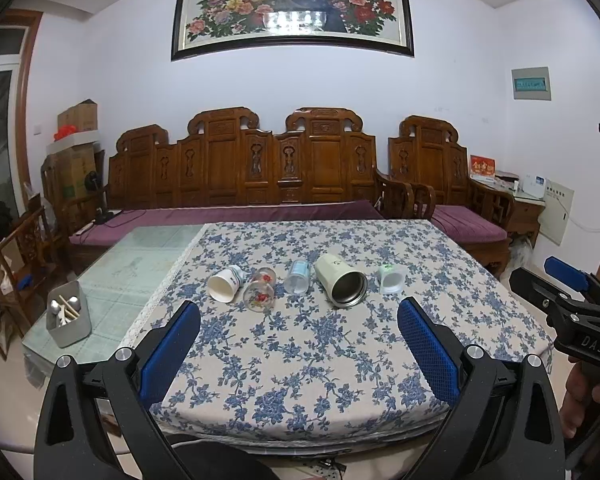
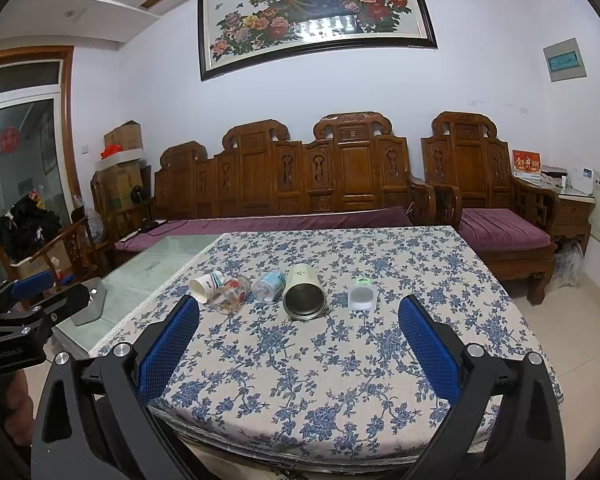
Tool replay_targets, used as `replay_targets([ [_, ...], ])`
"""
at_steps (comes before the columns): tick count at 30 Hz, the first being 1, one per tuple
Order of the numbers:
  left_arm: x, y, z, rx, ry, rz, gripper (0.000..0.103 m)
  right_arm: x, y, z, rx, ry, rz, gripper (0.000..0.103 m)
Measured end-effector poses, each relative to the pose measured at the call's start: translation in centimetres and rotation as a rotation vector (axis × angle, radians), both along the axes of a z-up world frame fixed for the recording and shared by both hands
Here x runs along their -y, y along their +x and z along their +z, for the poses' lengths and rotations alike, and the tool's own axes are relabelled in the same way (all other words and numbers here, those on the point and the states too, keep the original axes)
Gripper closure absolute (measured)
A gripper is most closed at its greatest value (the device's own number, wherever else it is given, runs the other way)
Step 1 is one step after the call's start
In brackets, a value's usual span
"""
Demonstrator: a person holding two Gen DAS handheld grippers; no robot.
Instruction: Flip cup upside down
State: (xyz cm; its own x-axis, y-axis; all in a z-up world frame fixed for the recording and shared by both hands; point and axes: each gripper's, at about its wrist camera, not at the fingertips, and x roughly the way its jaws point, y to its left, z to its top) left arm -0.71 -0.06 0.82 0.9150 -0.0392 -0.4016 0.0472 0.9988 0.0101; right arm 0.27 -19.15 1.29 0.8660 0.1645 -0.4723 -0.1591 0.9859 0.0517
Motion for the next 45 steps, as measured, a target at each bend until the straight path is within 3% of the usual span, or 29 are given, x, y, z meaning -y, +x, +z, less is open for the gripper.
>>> replay_targets([
  [45, 0.0, -0.4, 0.58, 0.008, -0.004, -0.011, 0.008, -0.13, 0.1, 0.1, 0.004, 0.011, -0.004, 0.003],
])
